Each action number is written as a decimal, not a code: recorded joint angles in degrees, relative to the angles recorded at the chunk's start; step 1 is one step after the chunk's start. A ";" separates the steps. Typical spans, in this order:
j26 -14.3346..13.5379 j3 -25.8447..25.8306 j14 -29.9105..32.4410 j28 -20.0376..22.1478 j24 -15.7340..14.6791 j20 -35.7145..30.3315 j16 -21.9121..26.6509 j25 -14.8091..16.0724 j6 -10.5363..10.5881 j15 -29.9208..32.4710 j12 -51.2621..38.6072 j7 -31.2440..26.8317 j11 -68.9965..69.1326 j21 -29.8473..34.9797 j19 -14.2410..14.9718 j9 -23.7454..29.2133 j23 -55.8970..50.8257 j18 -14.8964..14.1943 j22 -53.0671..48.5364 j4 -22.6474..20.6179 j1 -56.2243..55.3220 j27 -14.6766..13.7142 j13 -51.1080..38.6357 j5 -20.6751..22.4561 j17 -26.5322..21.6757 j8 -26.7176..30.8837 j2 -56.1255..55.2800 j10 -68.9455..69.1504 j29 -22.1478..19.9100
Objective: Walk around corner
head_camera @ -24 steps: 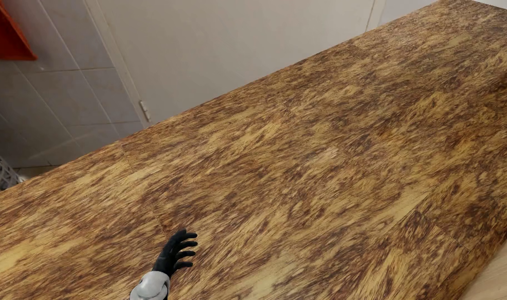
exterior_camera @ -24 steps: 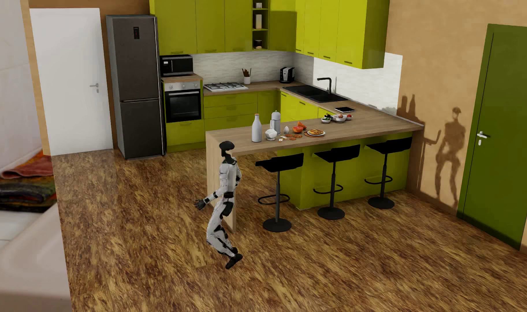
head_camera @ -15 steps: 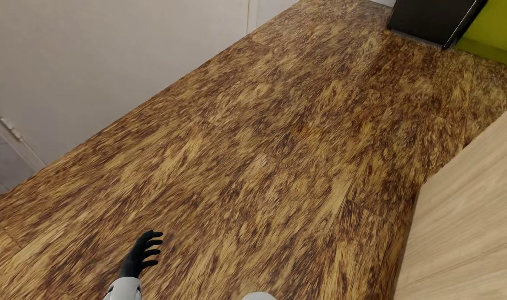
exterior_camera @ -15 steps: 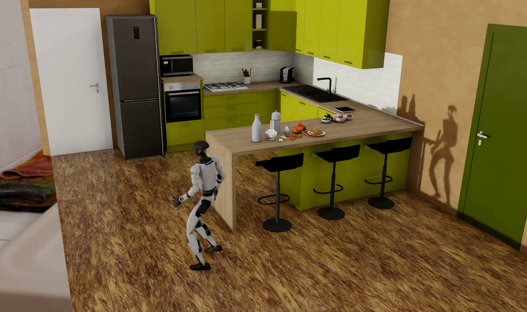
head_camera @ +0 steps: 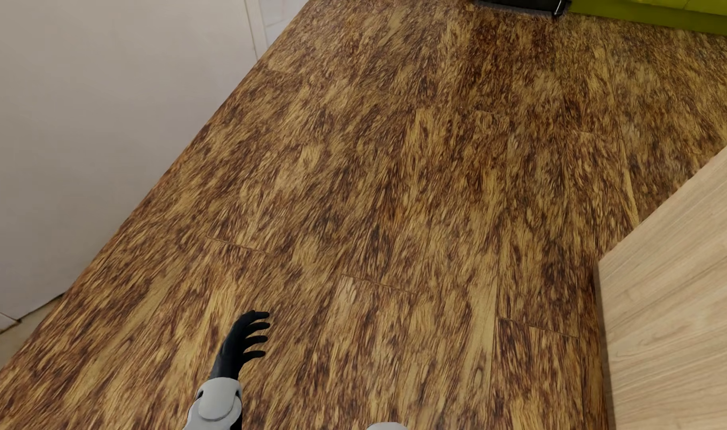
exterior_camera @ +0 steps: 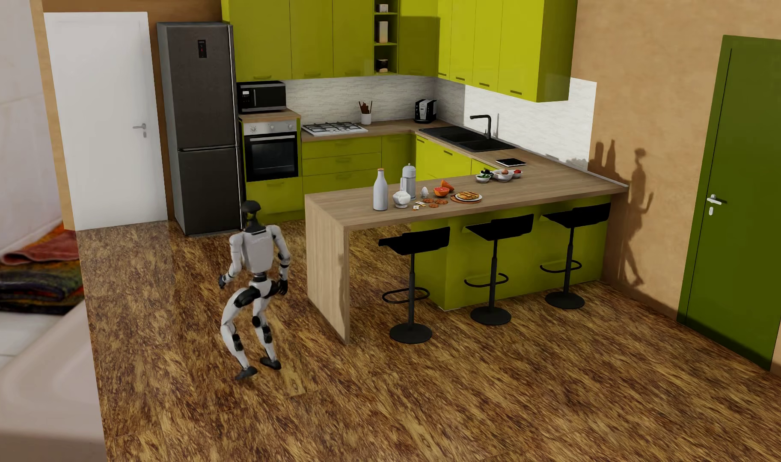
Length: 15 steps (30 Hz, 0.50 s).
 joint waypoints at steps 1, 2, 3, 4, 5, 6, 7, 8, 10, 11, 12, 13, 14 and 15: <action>-1.75 2.43 -3.42 -1.64 1.35 1.22 1.33 0.18 1.15 -1.41 4.09 -2.01 -1.65 -1.05 0.14 0.44 -1.99 -0.47 0.99 -2.56 -4.10 1.66 -1.11 1.69 0.41 1.79 3.30 -0.03 -1.92; -1.06 4.81 -5.62 -3.91 3.18 3.03 3.54 1.05 2.56 -2.87 8.31 -1.94 -3.29 -1.39 0.37 0.57 -3.99 -0.57 0.42 -3.89 -8.14 2.48 -1.88 3.07 1.79 3.37 6.70 -3.30 -3.85; 1.02 5.97 -5.54 -6.34 4.93 5.21 5.16 1.99 4.92 -3.50 10.99 -0.65 -2.01 -1.02 -0.16 0.95 -6.54 -0.43 -0.29 -3.83 -11.50 2.96 -3.59 4.46 2.17 3.76 8.86 -9.67 -5.31; 1.06 5.25 -2.68 -8.00 5.69 6.34 7.22 2.31 6.47 0.94 11.53 0.63 8.35 -3.64 0.62 1.11 -9.58 0.20 3.57 -3.36 -10.51 3.00 -5.05 5.33 3.60 4.10 6.07 -20.21 -5.61; 1.54 3.17 1.44 -8.53 5.29 6.42 10.25 2.64 5.29 8.48 10.89 2.64 18.97 -3.64 0.29 0.57 -9.28 4.93 6.15 -3.13 -8.49 2.05 -5.17 4.57 4.14 4.18 1.25 -20.43 -4.63; 2.46 0.80 -1.57 -7.46 3.98 6.78 10.59 3.41 3.61 12.46 9.00 5.06 22.68 -2.56 -0.03 0.22 -5.74 12.60 6.01 -2.75 -6.21 1.18 -5.91 3.19 3.03 2.38 -3.26 -19.60 -2.51; 3.03 -1.27 -3.95 -5.74 2.31 5.93 8.87 3.88 2.21 9.37 7.26 6.99 20.30 -4.27 1.61 0.14 -7.37 10.07 3.06 -2.06 -2.60 1.35 -4.63 1.29 1.80 0.49 -5.52 -20.41 -0.51; 3.12 -2.97 -6.30 -4.38 1.03 4.21 7.10 3.59 0.88 3.93 5.58 8.55 15.00 -5.74 3.62 -0.59 -8.16 7.21 0.16 -1.56 0.90 1.39 -2.57 -0.58 1.08 -0.48 -6.24 -21.13 0.47; 2.43 -4.41 -11.60 -3.66 0.55 1.40 3.79 2.25 -0.62 0.94 2.31 10.48 3.34 -5.56 3.02 -2.73 -6.90 7.40 -1.73 -0.36 6.41 2.03 0.08 -2.67 0.28 0.31 -5.03 -20.18 -0.23; 2.31 -2.74 -10.85 -3.97 1.35 0.35 1.89 2.04 -0.10 1.38 1.48 8.12 2.69 -3.66 0.62 -2.55 -4.47 4.92 -1.90 0.50 5.84 1.79 0.83 -1.84 -0.96 0.16 -2.37 -13.35 -1.16; 1.66 0.73 -2.93 -4.83 2.66 0.97 0.19 1.87 1.19 -0.49 2.74 3.38 2.29 -0.28 0.52 -2.82 -1.33 2.92 -0.61 -0.47 1.24 1.32 0.45 -0.41 -2.49 1.15 -0.45 -3.07 -2.54; 2.07 4.85 -0.74 -6.20 3.83 1.54 1.15 2.14 3.43 -1.41 5.21 -0.66 -0.11 -2.54 0.60 -3.22 -0.45 1.04 0.26 -2.46 -3.16 0.77 0.21 0.88 -1.57 1.73 2.22 1.21 -3.88; 3.08 8.22 -3.49 -7.68 4.93 4.76 2.63 2.44 5.40 -1.97 8.70 -2.47 -3.06 -4.61 0.78 -3.54 -1.86 -0.66 0.40 -3.64 -6.04 0.68 -1.67 2.11 -0.29 3.17 5.22 0.13 -5.19; 4.49 9.68 -6.59 -8.76 5.84 6.81 4.41 2.09 7.08 -2.49 12.66 -2.84 -6.47 -3.57 1.14 -3.84 -3.24 -2.14 1.22 -4.70 -8.09 0.42 -4.61 2.66 0.77 4.82 8.83 -2.73 -6.32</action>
